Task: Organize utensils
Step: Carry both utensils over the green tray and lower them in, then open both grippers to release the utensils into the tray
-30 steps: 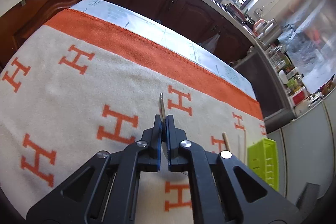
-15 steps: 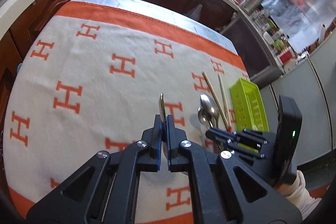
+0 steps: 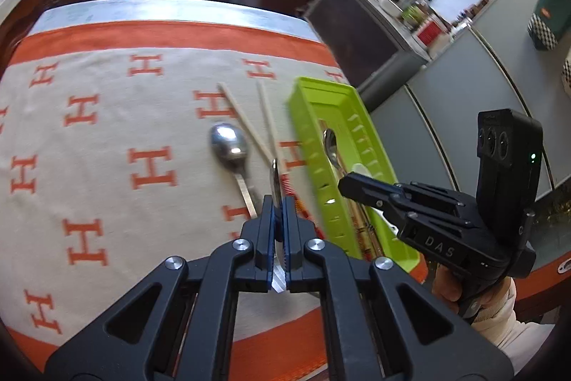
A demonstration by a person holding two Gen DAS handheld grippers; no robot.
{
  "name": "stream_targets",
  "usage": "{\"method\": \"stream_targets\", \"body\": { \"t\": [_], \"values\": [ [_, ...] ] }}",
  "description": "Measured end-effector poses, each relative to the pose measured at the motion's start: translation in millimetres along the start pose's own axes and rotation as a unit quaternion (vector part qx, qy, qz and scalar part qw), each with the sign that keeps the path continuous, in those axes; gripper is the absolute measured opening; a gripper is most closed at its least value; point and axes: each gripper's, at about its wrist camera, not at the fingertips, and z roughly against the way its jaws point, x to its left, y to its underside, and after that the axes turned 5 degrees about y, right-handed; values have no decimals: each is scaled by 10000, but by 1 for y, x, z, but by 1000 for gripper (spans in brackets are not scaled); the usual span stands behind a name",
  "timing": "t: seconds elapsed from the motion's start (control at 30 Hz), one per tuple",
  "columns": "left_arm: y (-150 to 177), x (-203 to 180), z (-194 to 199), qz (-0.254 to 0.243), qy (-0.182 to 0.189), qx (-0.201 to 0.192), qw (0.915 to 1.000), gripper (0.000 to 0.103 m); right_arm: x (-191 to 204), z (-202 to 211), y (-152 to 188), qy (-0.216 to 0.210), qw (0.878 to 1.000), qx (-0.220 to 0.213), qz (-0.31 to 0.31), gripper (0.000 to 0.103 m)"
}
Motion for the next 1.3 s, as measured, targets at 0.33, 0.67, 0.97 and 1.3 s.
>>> {"method": "stream_targets", "body": {
  "t": [0.33,0.67,0.97,1.3],
  "values": [
    [-24,-84,-89,-801,98,827,9933,2,-85,-5,2,792,9932,-70,-847,3],
    [-20,-98,-133,-969,-304,1227,9872,4,-96,-29,0,624,9948,58,-803,4],
    [-13,-104,-85,-1027,-370,724,9914,42,-92,-15,7,364,9942,-60,-1007,4],
    [-1,-102,-55,-872,-529,418,9939,43,-75,2,19,383,9936,-124,-1058,4]
  ]
}}
